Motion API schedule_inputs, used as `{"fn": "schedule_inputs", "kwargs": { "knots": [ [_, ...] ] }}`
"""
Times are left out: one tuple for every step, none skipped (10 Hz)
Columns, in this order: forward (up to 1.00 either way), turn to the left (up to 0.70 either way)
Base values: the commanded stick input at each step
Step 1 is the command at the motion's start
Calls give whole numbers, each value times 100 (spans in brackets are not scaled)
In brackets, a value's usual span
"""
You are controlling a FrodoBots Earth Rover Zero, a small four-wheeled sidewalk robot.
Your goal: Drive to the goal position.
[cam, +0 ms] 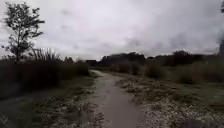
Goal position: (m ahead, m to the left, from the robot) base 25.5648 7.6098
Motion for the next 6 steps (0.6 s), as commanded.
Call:
{"fn": "schedule_inputs", "kwargs": {
  "knots": [
    [70,0],
    [70,0],
    [70,0],
    [70,0],
    [70,0],
    [70,0]
  ]
}}
